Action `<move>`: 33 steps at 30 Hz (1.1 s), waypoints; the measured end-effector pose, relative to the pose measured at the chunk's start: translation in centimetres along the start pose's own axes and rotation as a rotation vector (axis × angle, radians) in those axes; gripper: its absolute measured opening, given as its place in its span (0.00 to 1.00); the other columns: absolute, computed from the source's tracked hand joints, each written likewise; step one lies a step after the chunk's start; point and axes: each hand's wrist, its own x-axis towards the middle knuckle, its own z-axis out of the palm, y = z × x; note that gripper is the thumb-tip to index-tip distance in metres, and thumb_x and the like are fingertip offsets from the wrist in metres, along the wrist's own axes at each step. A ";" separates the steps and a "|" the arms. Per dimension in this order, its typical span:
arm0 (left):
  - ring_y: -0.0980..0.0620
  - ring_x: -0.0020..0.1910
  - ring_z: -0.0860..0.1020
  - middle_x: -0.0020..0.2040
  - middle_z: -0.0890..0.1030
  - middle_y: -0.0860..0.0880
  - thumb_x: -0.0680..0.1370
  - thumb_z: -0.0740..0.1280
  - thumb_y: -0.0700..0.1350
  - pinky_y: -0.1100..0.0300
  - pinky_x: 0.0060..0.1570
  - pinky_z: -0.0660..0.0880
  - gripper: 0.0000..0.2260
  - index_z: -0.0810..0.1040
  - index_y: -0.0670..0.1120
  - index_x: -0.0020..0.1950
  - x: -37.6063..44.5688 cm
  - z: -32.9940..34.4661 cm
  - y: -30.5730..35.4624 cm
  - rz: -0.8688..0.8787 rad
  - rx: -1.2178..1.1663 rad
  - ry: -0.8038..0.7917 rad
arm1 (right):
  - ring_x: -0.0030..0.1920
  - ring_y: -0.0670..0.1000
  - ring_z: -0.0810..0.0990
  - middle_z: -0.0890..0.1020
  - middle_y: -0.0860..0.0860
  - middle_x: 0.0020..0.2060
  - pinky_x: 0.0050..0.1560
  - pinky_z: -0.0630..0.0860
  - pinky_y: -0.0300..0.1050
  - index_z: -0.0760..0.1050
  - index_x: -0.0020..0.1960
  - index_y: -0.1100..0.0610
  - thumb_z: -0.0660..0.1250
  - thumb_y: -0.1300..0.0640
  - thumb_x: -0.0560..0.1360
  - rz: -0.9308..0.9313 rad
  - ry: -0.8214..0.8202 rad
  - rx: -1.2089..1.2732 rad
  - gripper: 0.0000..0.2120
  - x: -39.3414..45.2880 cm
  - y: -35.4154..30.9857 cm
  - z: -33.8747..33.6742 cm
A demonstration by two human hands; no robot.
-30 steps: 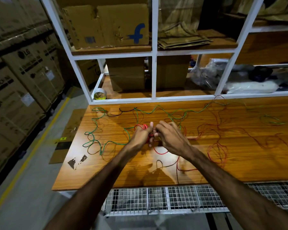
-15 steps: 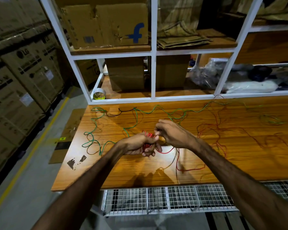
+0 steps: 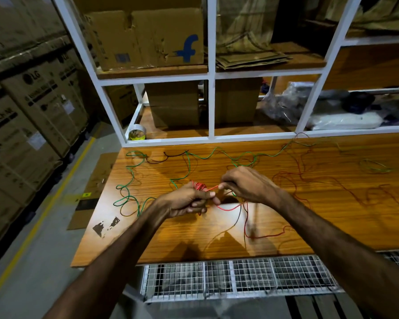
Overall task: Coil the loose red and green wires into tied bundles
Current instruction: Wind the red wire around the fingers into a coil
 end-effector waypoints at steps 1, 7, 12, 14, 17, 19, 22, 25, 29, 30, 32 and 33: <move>0.55 0.18 0.64 0.23 0.64 0.50 0.83 0.66 0.41 0.59 0.39 0.75 0.11 0.82 0.34 0.51 0.0 0.0 -0.1 0.019 -0.019 0.029 | 0.39 0.51 0.77 0.80 0.48 0.39 0.42 0.75 0.55 0.78 0.44 0.54 0.61 0.45 0.84 0.003 0.003 -0.021 0.16 0.0 0.1 -0.2; 0.56 0.18 0.64 0.22 0.65 0.51 0.83 0.66 0.43 0.60 0.38 0.75 0.11 0.78 0.39 0.43 -1.0 1.4 -0.6 -0.057 -0.009 -0.132 | 0.42 0.45 0.70 0.75 0.44 0.43 0.51 0.69 0.47 0.79 0.53 0.50 0.61 0.44 0.84 -0.052 0.041 -0.190 0.12 0.4 0.8 0.2; 0.58 0.17 0.65 0.21 0.65 0.52 0.86 0.61 0.45 0.63 0.34 0.74 0.15 0.81 0.38 0.47 -1.3 2.1 0.0 -0.129 0.008 -0.231 | 0.42 0.46 0.69 0.79 0.48 0.46 0.51 0.64 0.46 0.79 0.54 0.51 0.64 0.47 0.84 -0.106 0.144 -0.213 0.09 0.9 0.7 1.3; 0.57 0.22 0.70 0.24 0.69 0.50 0.85 0.63 0.48 0.65 0.31 0.69 0.15 0.81 0.37 0.52 -1.4 1.5 -0.3 -0.110 -0.083 -0.264 | 0.44 0.49 0.75 0.80 0.48 0.49 0.55 0.67 0.48 0.79 0.56 0.51 0.66 0.49 0.83 -0.083 0.151 -0.208 0.07 0.8 1.0 1.6; 0.55 0.29 0.77 0.32 0.79 0.46 0.78 0.74 0.50 0.69 0.22 0.70 0.15 0.83 0.37 0.53 -1.5 0.5 -0.7 -0.063 -0.315 -0.313 | 0.48 0.51 0.77 0.81 0.49 0.51 0.60 0.67 0.51 0.79 0.56 0.51 0.63 0.51 0.84 -0.028 0.148 -0.155 0.07 0.5 0.6 2.5; 0.54 0.33 0.82 0.37 0.84 0.44 0.76 0.76 0.47 0.68 0.27 0.77 0.14 0.84 0.37 0.54 -1.3 0.5 -0.6 -0.015 -0.440 -0.362 | 0.49 0.51 0.77 0.81 0.48 0.50 0.59 0.66 0.51 0.77 0.54 0.51 0.60 0.52 0.85 -0.011 0.141 -0.099 0.08 0.4 -0.1 3.0; 0.51 0.39 0.85 0.41 0.85 0.42 0.76 0.76 0.41 0.65 0.37 0.82 0.12 0.84 0.35 0.54 -1.4 0.7 0.1 0.086 -0.648 -0.353 | 0.49 0.52 0.76 0.79 0.46 0.47 0.53 0.61 0.51 0.73 0.50 0.49 0.59 0.57 0.82 0.022 0.157 0.011 0.06 0.5 -1.0 3.6; 0.52 0.33 0.84 0.40 0.86 0.44 0.68 0.82 0.40 0.64 0.42 0.82 0.16 0.85 0.35 0.52 -1.0 0.9 1.0 0.203 -0.796 -0.119 | 0.45 0.48 0.76 0.82 0.42 0.45 0.52 0.65 0.52 0.77 0.55 0.49 0.62 0.54 0.83 0.109 0.165 0.206 0.06 0.6 -1.9 4.4; 0.48 0.39 0.87 0.46 0.87 0.41 0.81 0.63 0.43 0.56 0.43 0.84 0.15 0.83 0.33 0.57 0.0 1.0 1.1 0.313 -0.996 -0.006 | 0.40 0.49 0.79 0.84 0.48 0.40 0.43 0.77 0.57 0.79 0.53 0.50 0.67 0.50 0.79 0.217 0.114 0.502 0.06 1.1 -2.7 4.7; 0.46 0.42 0.87 0.50 0.87 0.41 0.82 0.59 0.44 0.55 0.48 0.84 0.17 0.82 0.33 0.59 0.3 1.1 1.0 0.327 -1.030 -0.015 | 0.39 0.47 0.78 0.83 0.50 0.40 0.43 0.76 0.57 0.80 0.51 0.49 0.67 0.49 0.78 0.224 0.095 0.557 0.06 1.1 -2.9 4.7; 0.44 0.49 0.87 0.55 0.86 0.39 0.83 0.57 0.44 0.52 0.56 0.82 0.19 0.81 0.33 0.61 0.5 1.5 0.9 0.343 -1.062 0.003 | 0.36 0.45 0.74 0.80 0.47 0.35 0.39 0.75 0.53 0.79 0.45 0.46 0.68 0.51 0.75 0.235 0.058 0.593 0.01 1.1 -3.2 4.5; 0.43 0.52 0.86 0.57 0.85 0.39 0.83 0.57 0.44 0.51 0.60 0.80 0.18 0.81 0.33 0.61 0.7 1.7 0.8 0.352 -1.067 0.026 | 0.35 0.45 0.75 0.80 0.45 0.35 0.38 0.74 0.52 0.78 0.45 0.46 0.68 0.53 0.74 0.245 0.032 0.601 0.02 1.1 -3.3 4.5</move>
